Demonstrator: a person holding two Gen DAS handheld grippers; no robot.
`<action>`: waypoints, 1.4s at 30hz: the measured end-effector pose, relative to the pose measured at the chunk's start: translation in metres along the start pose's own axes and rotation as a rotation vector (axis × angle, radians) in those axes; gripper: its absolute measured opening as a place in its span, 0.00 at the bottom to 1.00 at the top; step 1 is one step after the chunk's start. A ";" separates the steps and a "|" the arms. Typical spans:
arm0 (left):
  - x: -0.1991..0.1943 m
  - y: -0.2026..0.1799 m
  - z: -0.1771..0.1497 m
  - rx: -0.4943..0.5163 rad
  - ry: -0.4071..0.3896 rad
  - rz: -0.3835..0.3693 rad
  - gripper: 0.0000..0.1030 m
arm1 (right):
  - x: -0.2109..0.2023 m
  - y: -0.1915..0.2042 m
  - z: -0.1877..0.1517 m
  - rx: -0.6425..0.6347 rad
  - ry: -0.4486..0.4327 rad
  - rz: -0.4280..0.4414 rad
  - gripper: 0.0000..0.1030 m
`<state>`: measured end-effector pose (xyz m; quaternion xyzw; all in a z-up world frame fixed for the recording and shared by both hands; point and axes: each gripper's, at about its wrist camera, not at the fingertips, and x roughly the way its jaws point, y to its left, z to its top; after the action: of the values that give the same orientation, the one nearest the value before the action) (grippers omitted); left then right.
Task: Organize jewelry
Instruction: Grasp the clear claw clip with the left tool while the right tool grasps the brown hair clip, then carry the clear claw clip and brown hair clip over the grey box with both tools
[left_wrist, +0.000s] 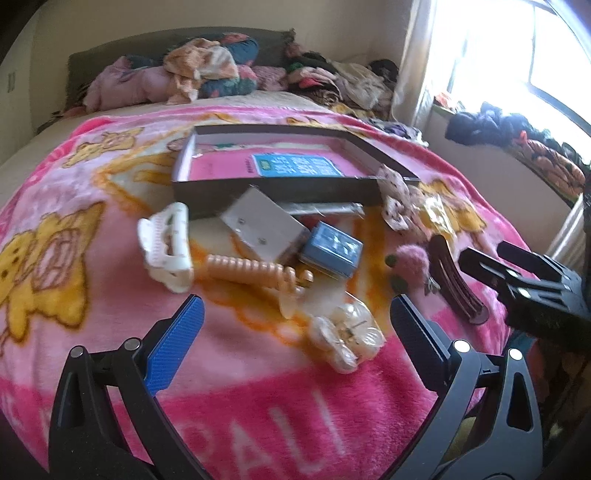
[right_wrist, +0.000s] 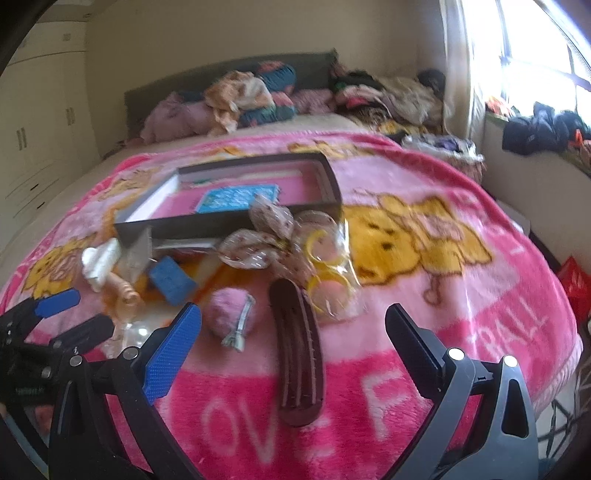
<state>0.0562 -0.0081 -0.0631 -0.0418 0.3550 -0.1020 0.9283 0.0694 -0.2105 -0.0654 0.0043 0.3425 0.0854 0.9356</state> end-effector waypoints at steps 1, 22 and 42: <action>0.003 -0.002 -0.001 0.005 0.012 -0.006 0.90 | 0.004 -0.002 0.000 0.003 0.021 -0.002 0.85; 0.033 -0.025 -0.012 0.082 0.151 -0.076 0.38 | 0.031 -0.010 -0.010 0.037 0.183 0.077 0.27; 0.010 -0.034 0.028 0.060 0.063 -0.139 0.38 | 0.003 -0.026 0.010 0.090 0.076 0.131 0.27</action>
<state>0.0770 -0.0428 -0.0434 -0.0351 0.3772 -0.1781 0.9082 0.0822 -0.2352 -0.0610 0.0655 0.3800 0.1311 0.9133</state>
